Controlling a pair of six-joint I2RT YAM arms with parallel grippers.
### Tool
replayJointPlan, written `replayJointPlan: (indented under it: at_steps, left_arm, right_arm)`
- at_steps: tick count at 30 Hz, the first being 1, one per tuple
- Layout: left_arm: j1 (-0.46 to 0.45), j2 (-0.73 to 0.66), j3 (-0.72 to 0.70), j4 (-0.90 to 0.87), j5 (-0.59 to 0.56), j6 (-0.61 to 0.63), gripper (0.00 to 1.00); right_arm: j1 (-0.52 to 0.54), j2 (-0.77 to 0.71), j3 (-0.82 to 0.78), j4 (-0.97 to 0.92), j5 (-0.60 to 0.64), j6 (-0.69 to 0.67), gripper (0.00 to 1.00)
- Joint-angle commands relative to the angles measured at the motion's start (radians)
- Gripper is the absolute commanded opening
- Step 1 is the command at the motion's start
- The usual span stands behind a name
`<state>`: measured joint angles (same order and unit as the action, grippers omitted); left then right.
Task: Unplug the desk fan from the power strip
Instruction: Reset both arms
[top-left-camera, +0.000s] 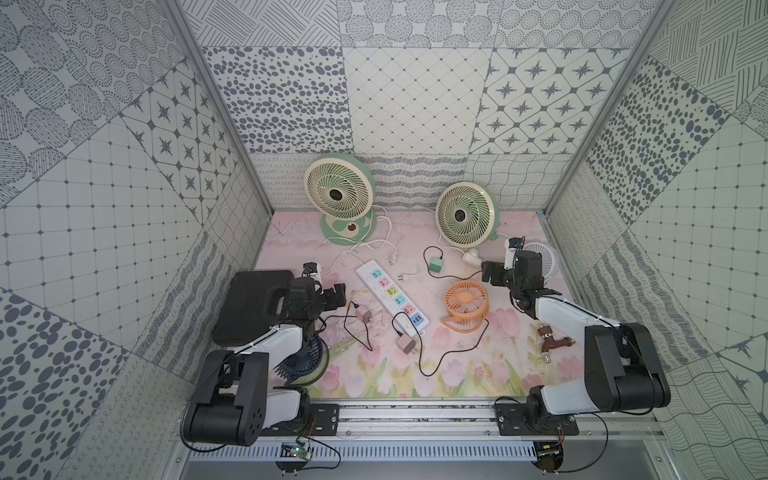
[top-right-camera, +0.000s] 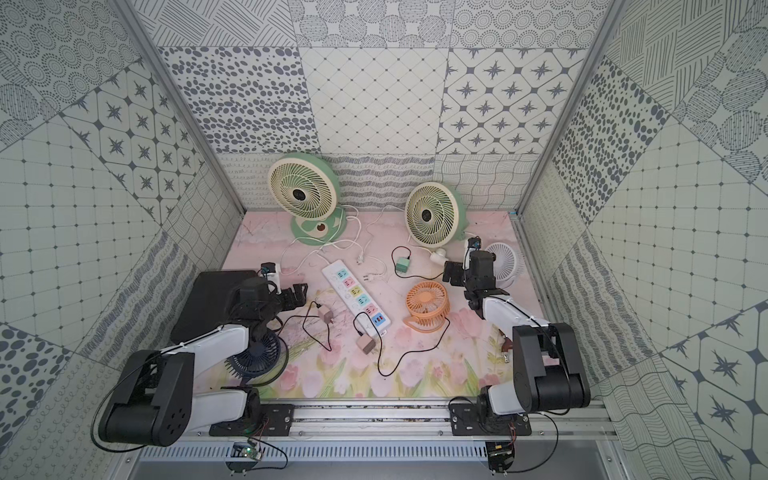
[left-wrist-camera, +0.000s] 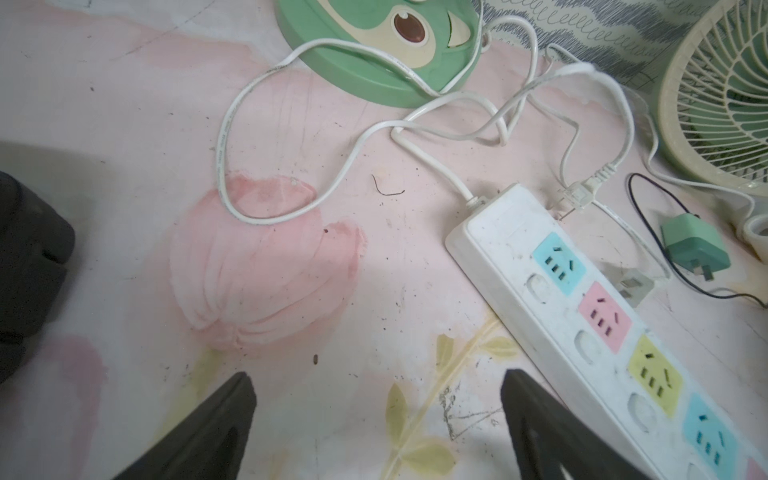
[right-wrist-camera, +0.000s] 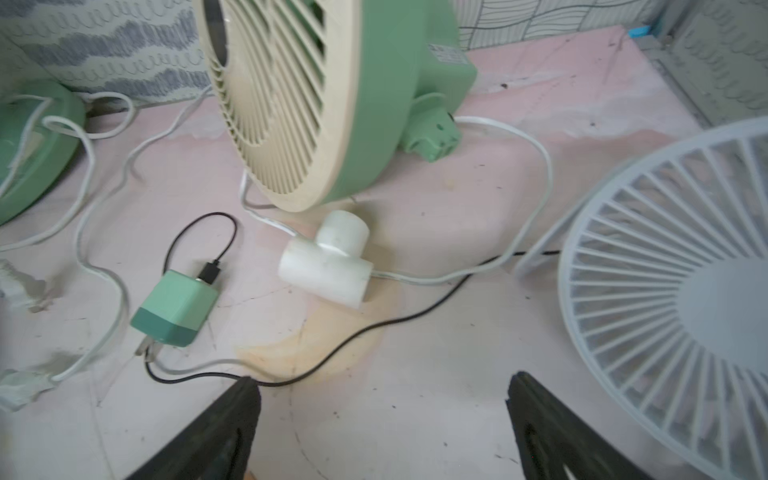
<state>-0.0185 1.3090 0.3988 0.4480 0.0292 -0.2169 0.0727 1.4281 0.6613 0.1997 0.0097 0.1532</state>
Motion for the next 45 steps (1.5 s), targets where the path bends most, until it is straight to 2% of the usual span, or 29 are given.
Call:
replayJointPlan:
  at_steps: [1,4,8,13,16,19,21,23,26,45]
  left_arm:
    - [-0.010,0.000,-0.061,0.259,-0.007,0.107,0.99]
    - [-0.019,0.009,-0.077,0.295,-0.004,0.125,0.99]
    - [-0.037,0.005,-0.102,0.345,-0.011,0.161,0.99]
    - [-0.050,0.026,-0.130,0.425,-0.022,0.200,0.99]
    - [-0.049,0.126,-0.144,0.567,-0.017,0.222,0.99]
    - [-0.047,0.202,-0.110,0.574,-0.038,0.213,0.99]
    - [-0.045,0.252,-0.077,0.558,-0.034,0.219,0.99]
    - [-0.043,0.248,-0.031,0.459,-0.068,0.191,0.99]
    - [-0.041,0.254,-0.006,0.422,-0.096,0.182,0.99]
    - [-0.041,0.259,-0.005,0.422,-0.098,0.182,0.99]
  right_arm:
    - [-0.010,-0.049,-0.029,0.117,0.052,-0.049,0.97]
    - [-0.015,-0.026,-0.066,0.189,0.097,-0.076,0.97]
    - [-0.025,0.003,-0.138,0.349,0.099,-0.103,0.97]
    - [-0.058,0.056,-0.183,0.463,0.036,-0.090,0.97]
    - [-0.058,0.098,-0.226,0.569,0.011,-0.098,0.97]
    - [-0.058,0.127,-0.262,0.667,-0.016,-0.111,0.97]
    - [-0.058,0.120,-0.253,0.637,-0.019,-0.115,0.97]
    - [-0.057,0.122,-0.254,0.639,-0.017,-0.115,0.97]
    - [-0.053,0.121,-0.246,0.627,-0.028,-0.127,0.97]
    - [-0.046,0.123,-0.246,0.626,-0.034,-0.135,0.97]
